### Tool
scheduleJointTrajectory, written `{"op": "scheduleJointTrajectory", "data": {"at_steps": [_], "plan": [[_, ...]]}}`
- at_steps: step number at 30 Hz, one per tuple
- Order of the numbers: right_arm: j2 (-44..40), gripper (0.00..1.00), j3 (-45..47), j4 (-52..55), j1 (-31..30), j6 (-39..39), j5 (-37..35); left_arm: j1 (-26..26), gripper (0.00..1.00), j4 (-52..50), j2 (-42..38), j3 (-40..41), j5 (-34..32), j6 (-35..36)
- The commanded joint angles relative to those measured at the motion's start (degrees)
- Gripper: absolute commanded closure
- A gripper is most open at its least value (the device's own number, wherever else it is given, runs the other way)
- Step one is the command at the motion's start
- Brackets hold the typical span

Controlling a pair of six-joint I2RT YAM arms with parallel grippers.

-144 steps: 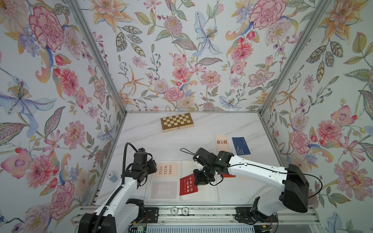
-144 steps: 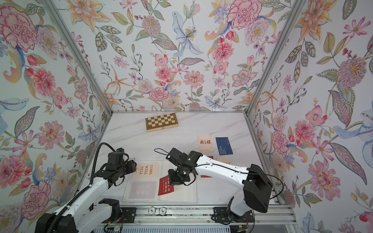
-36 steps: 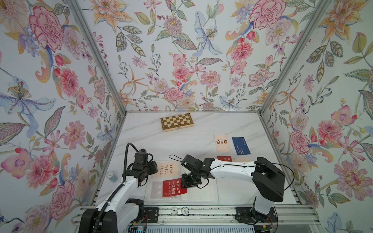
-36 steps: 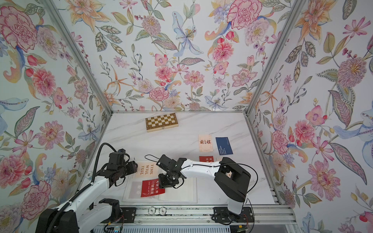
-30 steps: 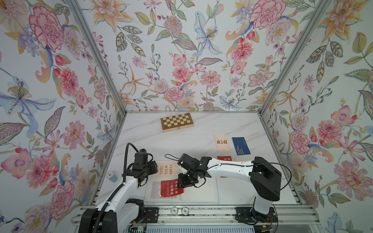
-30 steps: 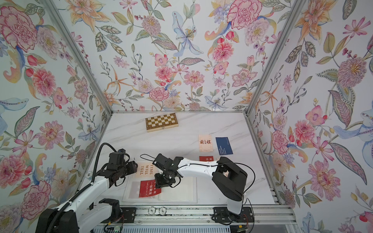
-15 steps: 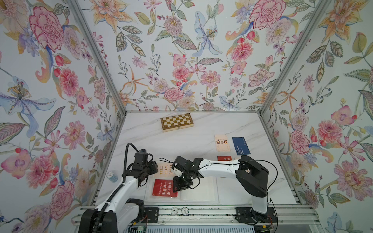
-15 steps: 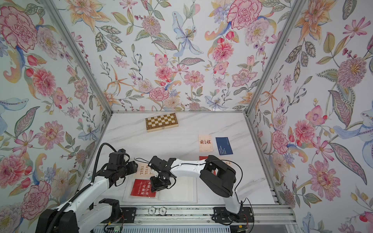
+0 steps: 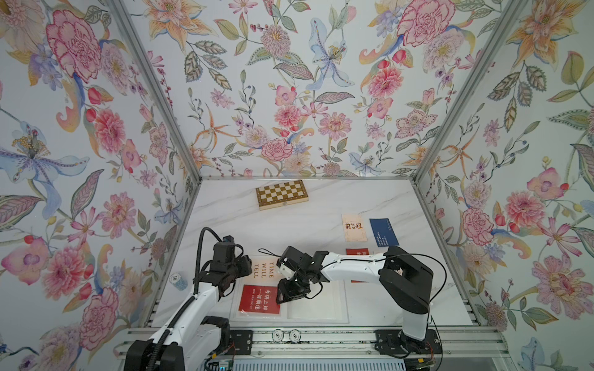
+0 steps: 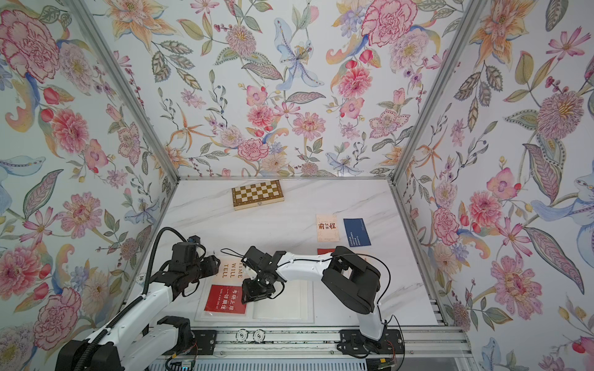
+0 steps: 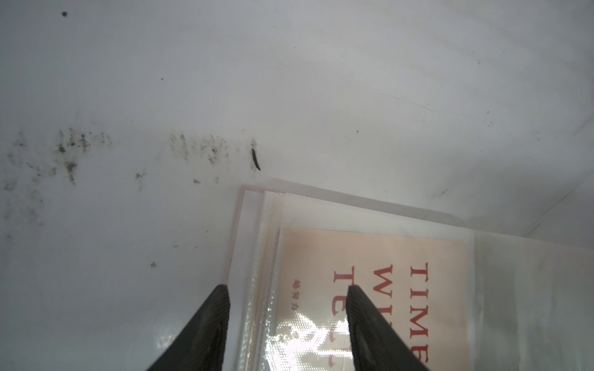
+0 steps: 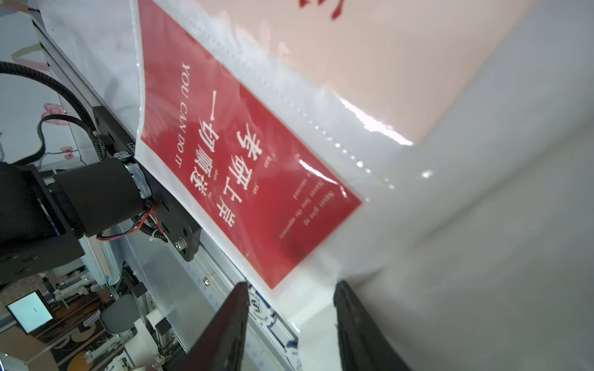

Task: Place the photos into the photo albums
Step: Insert the photo into the photo album, then turn the page of the photo album at the center of the board.

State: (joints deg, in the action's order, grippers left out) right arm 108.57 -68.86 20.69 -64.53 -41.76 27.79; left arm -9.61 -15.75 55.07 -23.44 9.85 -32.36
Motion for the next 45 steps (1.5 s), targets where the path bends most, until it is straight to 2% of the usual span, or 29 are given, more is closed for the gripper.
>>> {"op": "scheduleJointTrajectory", "data": {"at_steps": [1,6,15,24,33,38,45], "plan": [[-4.3,0.52,2.3,0.6,0.6,0.9,-2.7,-3.2,0.43,-1.7,-0.8,-3.0,-2.3,1.4],[-10.2,0.53,5.9,0.9,2.3,0.7,-6.5,-11.0,0.43,-0.8,-0.5,-5.4,-5.0,1.3],[-21.7,0.57,13.8,0.2,9.4,-2.8,-20.3,-22.5,0.49,5.8,6.4,-8.6,-2.1,-0.1],[-28.4,0.58,19.7,-2.8,15.8,-4.6,-23.2,-35.1,0.53,13.9,18.3,-12.4,0.8,-3.3],[-28.7,0.59,21.9,-3.8,17.2,-4.3,-22.6,-39.6,0.53,19.7,27.1,-14.0,5.1,-5.4],[-28.3,0.59,22.4,-4.9,17.3,-4.5,-22.4,-40.1,0.53,19.0,29.2,-13.8,3.1,-6.3],[-27.1,0.59,22.3,-5.2,17.2,-4.4,-21.9,-39.2,0.53,11.7,29.2,-13.8,-1.5,-5.1]]}}
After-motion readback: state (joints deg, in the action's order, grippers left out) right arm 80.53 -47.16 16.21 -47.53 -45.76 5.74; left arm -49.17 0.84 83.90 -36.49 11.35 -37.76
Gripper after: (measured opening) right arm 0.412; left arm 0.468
